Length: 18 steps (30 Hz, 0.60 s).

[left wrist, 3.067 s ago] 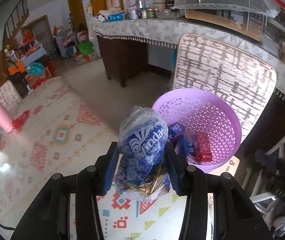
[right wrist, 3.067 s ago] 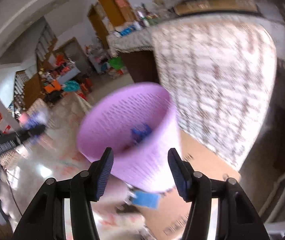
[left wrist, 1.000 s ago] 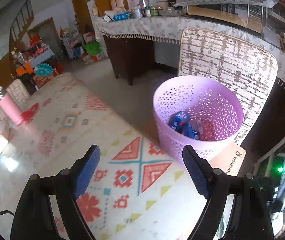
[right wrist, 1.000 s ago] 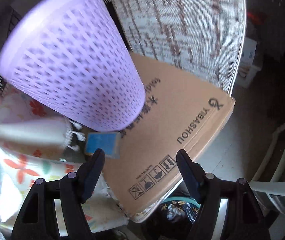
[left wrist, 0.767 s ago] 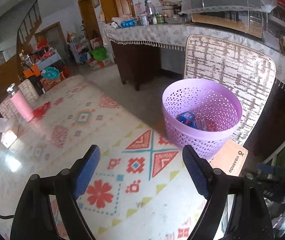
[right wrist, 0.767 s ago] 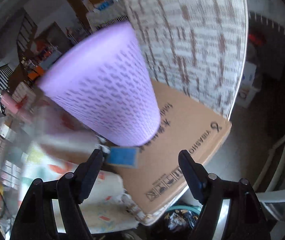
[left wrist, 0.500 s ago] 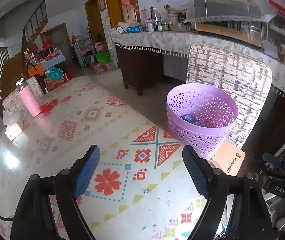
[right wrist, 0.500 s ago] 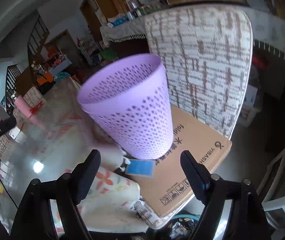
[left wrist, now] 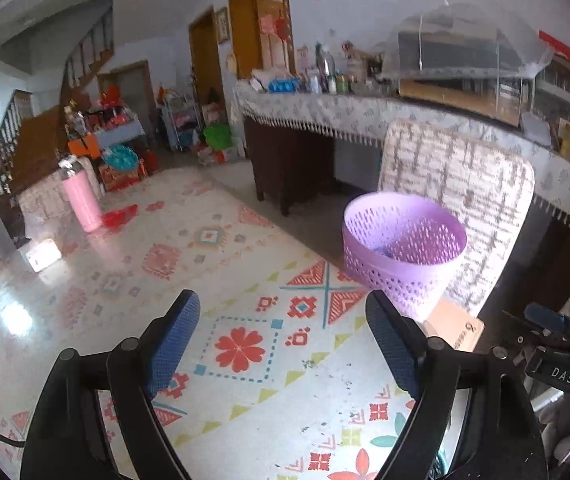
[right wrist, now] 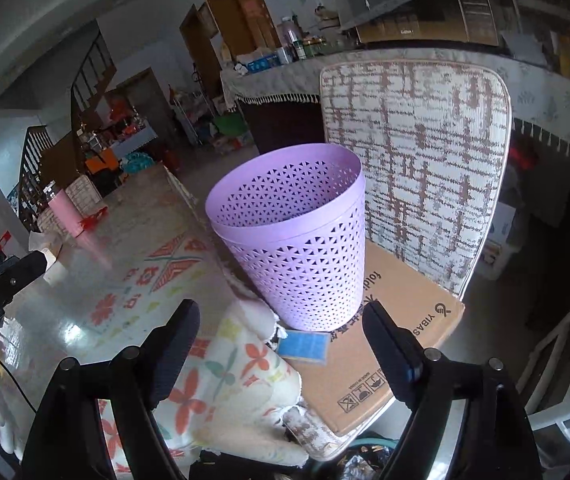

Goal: Collect trash

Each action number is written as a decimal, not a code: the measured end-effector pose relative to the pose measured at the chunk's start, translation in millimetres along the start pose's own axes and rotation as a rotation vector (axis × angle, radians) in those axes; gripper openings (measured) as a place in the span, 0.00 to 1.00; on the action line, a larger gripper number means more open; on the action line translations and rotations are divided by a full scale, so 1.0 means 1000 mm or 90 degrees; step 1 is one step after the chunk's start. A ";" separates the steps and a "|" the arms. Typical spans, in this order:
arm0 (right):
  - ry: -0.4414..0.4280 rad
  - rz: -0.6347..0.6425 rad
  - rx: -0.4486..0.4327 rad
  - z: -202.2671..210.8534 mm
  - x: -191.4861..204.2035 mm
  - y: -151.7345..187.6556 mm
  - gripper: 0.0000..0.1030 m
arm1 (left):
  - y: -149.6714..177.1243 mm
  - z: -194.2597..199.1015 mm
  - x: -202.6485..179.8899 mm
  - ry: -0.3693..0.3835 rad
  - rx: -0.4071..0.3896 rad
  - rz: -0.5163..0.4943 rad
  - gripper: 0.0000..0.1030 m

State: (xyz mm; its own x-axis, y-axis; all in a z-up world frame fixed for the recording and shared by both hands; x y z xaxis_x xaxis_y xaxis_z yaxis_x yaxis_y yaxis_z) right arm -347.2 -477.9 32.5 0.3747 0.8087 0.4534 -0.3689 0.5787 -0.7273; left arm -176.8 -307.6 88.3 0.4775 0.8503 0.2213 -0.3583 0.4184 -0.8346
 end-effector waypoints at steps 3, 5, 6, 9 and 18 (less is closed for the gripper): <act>0.005 0.014 -0.012 0.008 0.007 -0.002 0.85 | -0.003 0.017 0.006 -0.013 -0.047 0.014 0.96; 0.010 0.024 -0.021 0.012 0.012 -0.002 0.86 | -0.005 0.031 0.007 -0.031 -0.080 0.016 0.97; 0.018 0.034 -0.027 0.016 0.015 -0.003 0.87 | -0.005 0.034 0.007 -0.038 -0.087 0.014 0.98; 0.037 0.057 -0.038 0.022 0.023 -0.003 0.88 | -0.004 0.044 0.005 -0.062 -0.102 0.007 0.98; 0.065 0.082 -0.047 0.031 0.028 -0.002 0.90 | 0.011 0.030 -0.004 -0.024 -0.013 0.013 0.98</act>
State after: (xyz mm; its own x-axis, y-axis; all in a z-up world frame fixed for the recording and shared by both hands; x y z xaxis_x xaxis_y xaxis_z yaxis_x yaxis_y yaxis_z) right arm -362.4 -453.2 62.9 0.4147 0.8583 0.3023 -0.3574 0.4592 -0.8133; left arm -206.8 -296.5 93.0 0.4395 0.8701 0.2233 -0.3501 0.3949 -0.8494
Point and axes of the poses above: each gripper's, at about its wrist camera, not at the fingertips, and z roughly against the way its jaws point, x to its left, y to its underside, the point moved 5 cm from there along -z, roughly the way its jaws point, and after that the axes turned 14 degrees about -y, right-handed, at the moved point
